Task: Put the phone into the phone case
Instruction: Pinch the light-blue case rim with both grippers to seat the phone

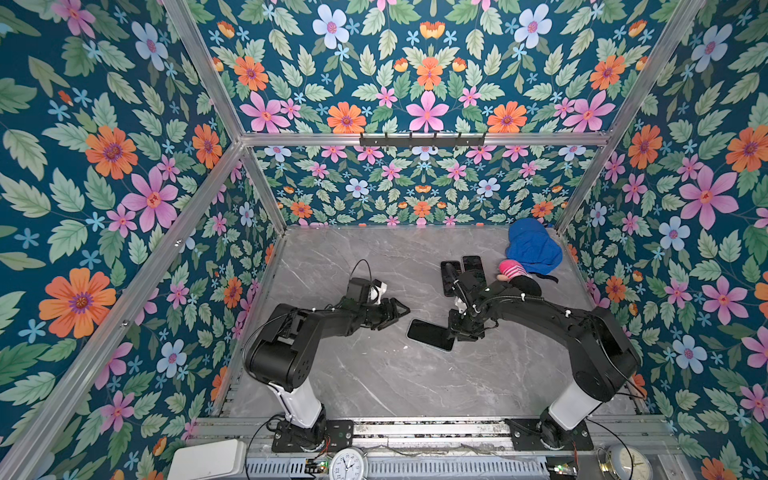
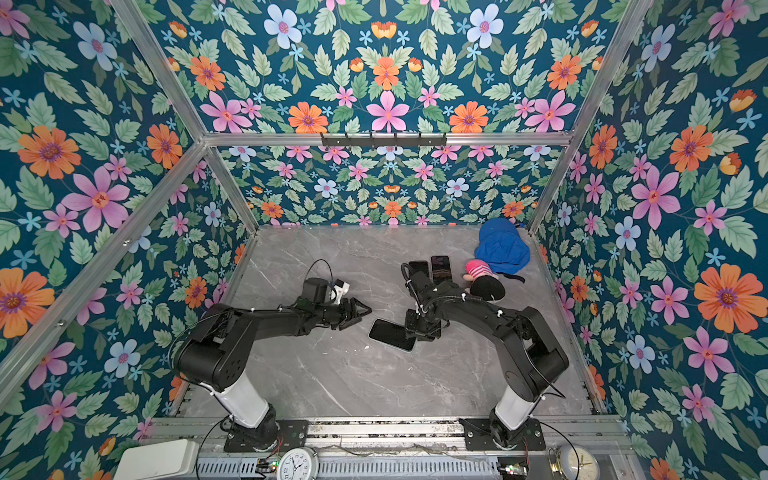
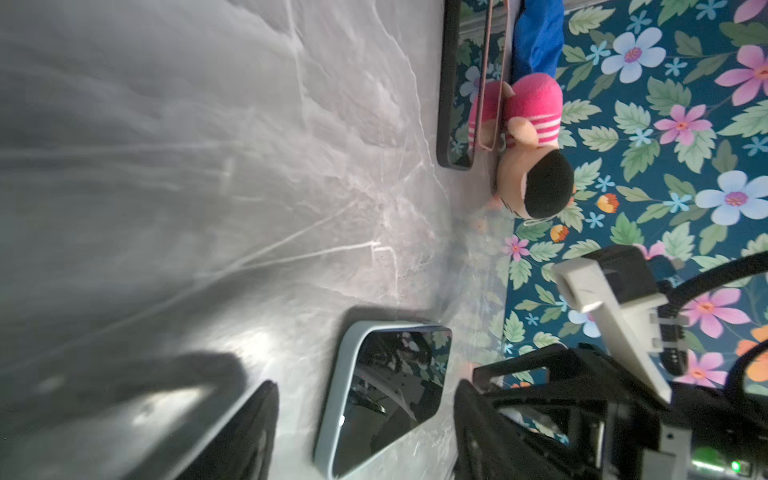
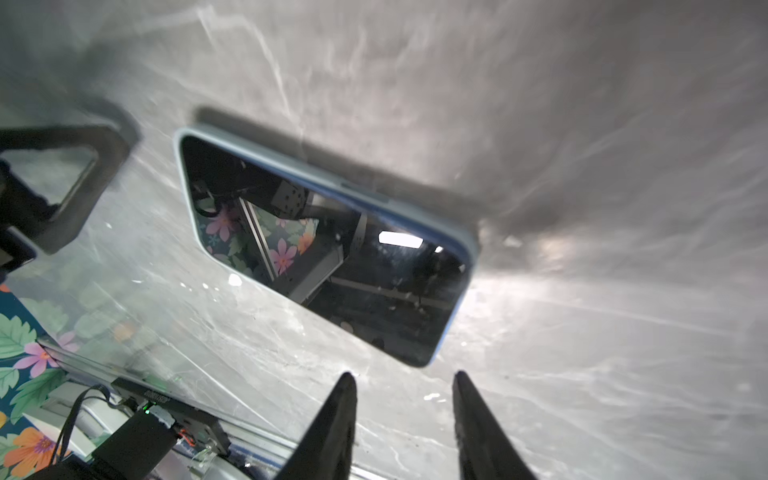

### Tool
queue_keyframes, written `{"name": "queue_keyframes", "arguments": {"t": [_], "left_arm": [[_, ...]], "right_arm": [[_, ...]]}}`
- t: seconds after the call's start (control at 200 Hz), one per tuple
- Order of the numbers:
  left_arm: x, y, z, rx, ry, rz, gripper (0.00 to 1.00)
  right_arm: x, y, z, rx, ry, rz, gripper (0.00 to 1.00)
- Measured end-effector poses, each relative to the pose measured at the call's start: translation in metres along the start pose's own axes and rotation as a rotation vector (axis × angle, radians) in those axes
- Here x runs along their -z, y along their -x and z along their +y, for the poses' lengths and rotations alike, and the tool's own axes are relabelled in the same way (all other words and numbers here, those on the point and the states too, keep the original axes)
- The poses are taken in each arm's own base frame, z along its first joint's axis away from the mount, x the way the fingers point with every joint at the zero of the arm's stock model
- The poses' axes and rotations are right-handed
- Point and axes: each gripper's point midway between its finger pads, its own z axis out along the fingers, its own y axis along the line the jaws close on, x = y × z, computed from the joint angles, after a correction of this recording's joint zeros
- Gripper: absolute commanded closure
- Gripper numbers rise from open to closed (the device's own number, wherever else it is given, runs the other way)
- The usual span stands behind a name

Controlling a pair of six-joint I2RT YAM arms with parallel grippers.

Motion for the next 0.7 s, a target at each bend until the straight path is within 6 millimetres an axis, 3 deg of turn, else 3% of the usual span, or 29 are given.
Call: {"name": "queue_keyframes", "arguments": {"t": [0.09,0.185,0.285,0.385,0.545,0.7], "left_arm": [[0.01,-0.013,0.002,-0.014,0.026,0.012,0.28],[0.01,-0.044,0.006,-0.008,0.049,0.07,0.28],[0.005,-0.076,-0.002,-0.02,0.038,0.133,0.35],[-0.001,-0.09,-0.005,-0.008,0.024,0.148,0.41],[-0.02,-0.091,-0.008,0.012,-0.004,0.168,0.48],[-0.041,-0.07,-0.016,0.009,-0.027,0.16,0.54]], "right_arm": [[0.008,0.01,-0.007,0.036,0.015,-0.026,0.42],[0.004,0.027,-0.005,0.092,0.045,-0.048,0.33],[-0.011,0.037,-0.003,0.152,0.056,-0.037,0.32],[-0.023,0.041,0.001,0.203,0.08,-0.026,0.32],[-0.034,0.039,0.003,0.238,0.125,-0.003,0.36],[-0.039,0.029,0.013,0.259,0.218,0.011,0.41]]}}
